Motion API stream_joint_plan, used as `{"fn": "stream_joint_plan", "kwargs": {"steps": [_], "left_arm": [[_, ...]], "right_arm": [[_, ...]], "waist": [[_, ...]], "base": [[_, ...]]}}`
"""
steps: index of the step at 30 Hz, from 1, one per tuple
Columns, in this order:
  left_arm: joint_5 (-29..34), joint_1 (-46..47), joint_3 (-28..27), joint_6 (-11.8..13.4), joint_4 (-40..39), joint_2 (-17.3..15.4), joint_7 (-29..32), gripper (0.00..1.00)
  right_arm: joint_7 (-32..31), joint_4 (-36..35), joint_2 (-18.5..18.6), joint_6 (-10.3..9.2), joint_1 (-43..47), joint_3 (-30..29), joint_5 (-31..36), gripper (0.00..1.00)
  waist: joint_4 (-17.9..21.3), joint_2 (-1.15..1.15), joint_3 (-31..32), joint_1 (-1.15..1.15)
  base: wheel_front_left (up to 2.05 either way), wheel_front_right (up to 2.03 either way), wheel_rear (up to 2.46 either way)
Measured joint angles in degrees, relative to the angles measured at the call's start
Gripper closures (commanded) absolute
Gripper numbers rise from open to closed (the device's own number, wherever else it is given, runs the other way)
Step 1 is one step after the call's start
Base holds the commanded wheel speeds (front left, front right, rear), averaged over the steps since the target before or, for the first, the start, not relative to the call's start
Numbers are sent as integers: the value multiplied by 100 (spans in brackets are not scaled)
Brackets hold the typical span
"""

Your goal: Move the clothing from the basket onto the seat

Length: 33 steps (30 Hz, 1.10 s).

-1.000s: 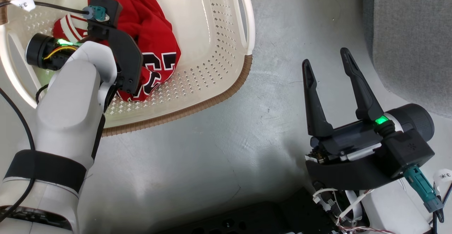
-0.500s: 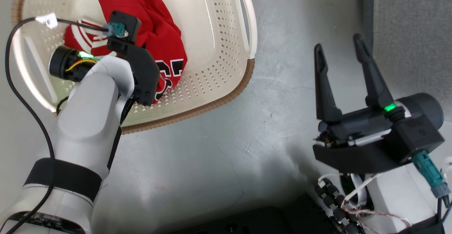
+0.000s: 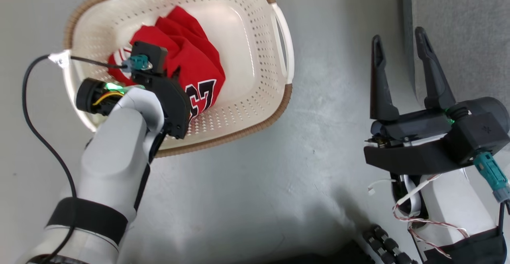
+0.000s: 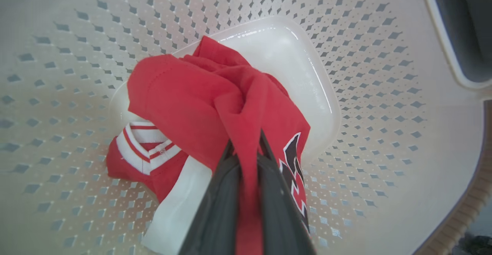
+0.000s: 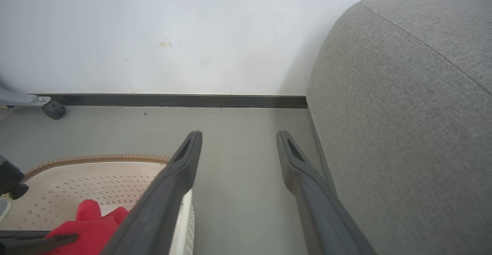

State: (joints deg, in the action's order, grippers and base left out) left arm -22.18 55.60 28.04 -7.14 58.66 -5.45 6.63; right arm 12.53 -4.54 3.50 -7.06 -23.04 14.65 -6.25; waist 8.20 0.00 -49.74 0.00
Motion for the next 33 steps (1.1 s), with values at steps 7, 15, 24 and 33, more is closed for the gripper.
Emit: {"fn": "stream_joint_plan", "kwargs": {"steps": [7, 15, 24, 33], "left_arm": [[-169, -266, 16, -1, -11, 113, -405, 100], [-315, -595, 49, -42, -71, 196, -880, 100], [-522, -948, 181, -42, -236, 245, -1306, 100], [-701, -1466, 288, -42, -460, 264, -1775, 100]], "right_arm": [[24, 253, 87, 1, -62, -104, -82, 0], [43, 521, 168, 52, -52, -152, -138, 0], [51, 715, 258, 103, 80, -225, -223, 0], [66, 960, 270, 202, 336, -246, -407, 0]], "waist": [[-163, 0, 459, 0], [-371, 0, 1018, 0], [-587, 0, 1600, -1], [-813, 0, 2267, -1]], "base": [[0, 0, 0], [0, 0, 0], [0, 0, 0], [0, 0, 0]]}}
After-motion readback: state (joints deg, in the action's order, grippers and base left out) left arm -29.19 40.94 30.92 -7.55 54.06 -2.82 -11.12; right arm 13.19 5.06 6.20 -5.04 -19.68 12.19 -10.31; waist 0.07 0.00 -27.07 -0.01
